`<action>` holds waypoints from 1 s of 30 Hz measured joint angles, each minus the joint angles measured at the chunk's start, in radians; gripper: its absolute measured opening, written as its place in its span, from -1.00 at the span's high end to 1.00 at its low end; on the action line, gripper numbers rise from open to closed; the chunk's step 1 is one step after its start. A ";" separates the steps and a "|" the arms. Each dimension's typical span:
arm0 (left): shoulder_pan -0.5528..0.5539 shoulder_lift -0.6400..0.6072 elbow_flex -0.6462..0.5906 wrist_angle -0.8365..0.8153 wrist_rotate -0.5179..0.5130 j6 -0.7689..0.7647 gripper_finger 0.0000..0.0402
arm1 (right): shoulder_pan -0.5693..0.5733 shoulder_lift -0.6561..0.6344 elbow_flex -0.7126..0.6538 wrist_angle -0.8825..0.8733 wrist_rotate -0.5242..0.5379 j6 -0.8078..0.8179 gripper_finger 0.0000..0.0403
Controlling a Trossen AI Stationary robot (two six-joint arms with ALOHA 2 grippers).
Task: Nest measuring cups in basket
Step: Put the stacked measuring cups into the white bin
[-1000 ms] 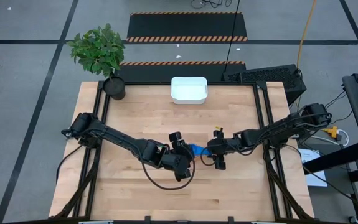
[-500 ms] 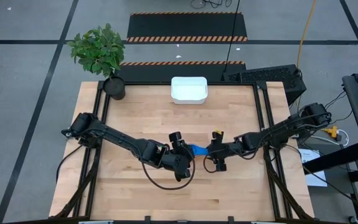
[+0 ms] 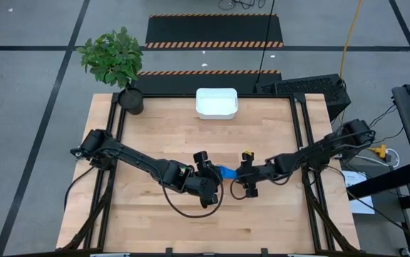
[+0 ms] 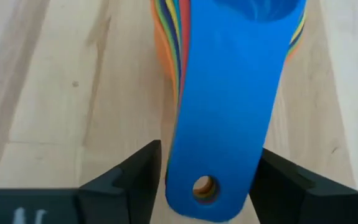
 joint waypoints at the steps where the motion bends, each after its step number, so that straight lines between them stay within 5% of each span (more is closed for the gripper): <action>1: 0.000 0.000 0.000 0.000 0.000 -0.002 -0.06 | 0.000 0.008 0.000 0.001 0.002 0.009 -0.02; 10: -0.018 0.000 0.000 -0.009 0.000 -0.025 -0.06 | -0.001 0.011 0.000 0.034 0.024 0.015 -0.11; 20: -0.039 0.000 0.000 -0.009 0.000 -0.020 -0.06 | -0.001 0.010 0.000 0.033 0.022 0.012 0.40; 30: -0.052 -0.083 0.000 -0.075 -0.046 -0.028 -0.06 | -0.085 -0.173 0.026 -0.085 0.020 -0.103 0.41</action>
